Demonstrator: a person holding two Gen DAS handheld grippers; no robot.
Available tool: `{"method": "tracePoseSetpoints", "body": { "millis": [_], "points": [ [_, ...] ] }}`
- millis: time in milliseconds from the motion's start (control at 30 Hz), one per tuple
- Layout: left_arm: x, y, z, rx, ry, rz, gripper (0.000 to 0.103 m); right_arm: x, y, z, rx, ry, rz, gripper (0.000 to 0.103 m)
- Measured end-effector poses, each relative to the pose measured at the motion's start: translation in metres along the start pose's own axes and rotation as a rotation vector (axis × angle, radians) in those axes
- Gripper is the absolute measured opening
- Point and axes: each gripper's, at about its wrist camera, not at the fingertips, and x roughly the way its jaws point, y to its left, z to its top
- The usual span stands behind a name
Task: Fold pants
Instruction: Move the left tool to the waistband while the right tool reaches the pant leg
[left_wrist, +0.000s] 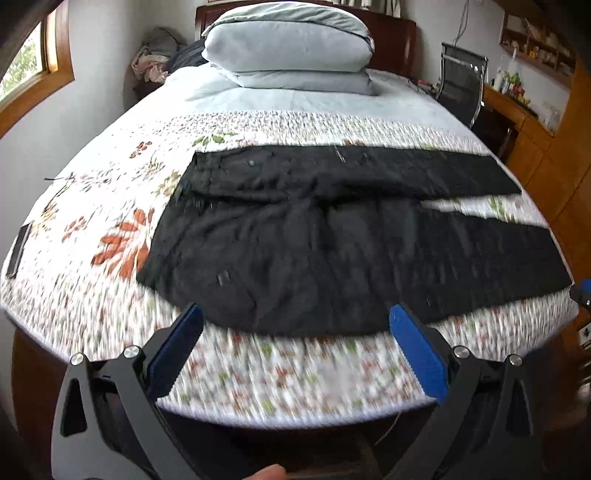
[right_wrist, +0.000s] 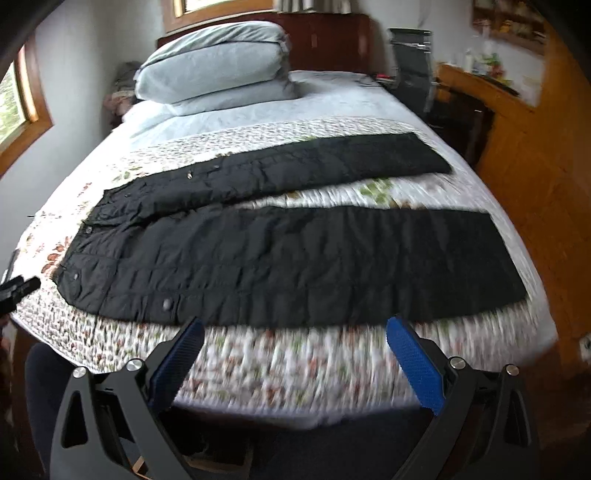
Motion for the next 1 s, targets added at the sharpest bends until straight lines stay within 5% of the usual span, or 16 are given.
{"method": "tracePoseSetpoints", "body": {
  "millis": [333, 533, 633, 767, 1000],
  "points": [
    [0.112, 0.130, 0.161, -0.092, 0.072, 0.059, 0.100, 0.110, -0.104, 0.173, 0.000, 0.134, 0.081, 0.100],
    [0.194, 0.168, 0.218, -0.137, 0.182, 0.006, 0.100, 0.172, -0.144, 0.242, 0.019, 0.190, 0.112, 0.100],
    [0.216, 0.175, 0.233, -0.133, 0.184, 0.049, 0.100, 0.189, -0.155, 0.260, 0.012, 0.196, 0.057, 0.100],
    [0.212, 0.167, 0.216, -0.111, 0.177, 0.062, 0.100, 0.180, -0.153, 0.240, 0.044, 0.194, 0.068, 0.100],
    [0.173, 0.174, 0.110, -0.122, 0.296, -0.056, 0.100, 0.143, -0.155, 0.081, 0.230, 0.294, 0.162, 0.100]
  ]
}}
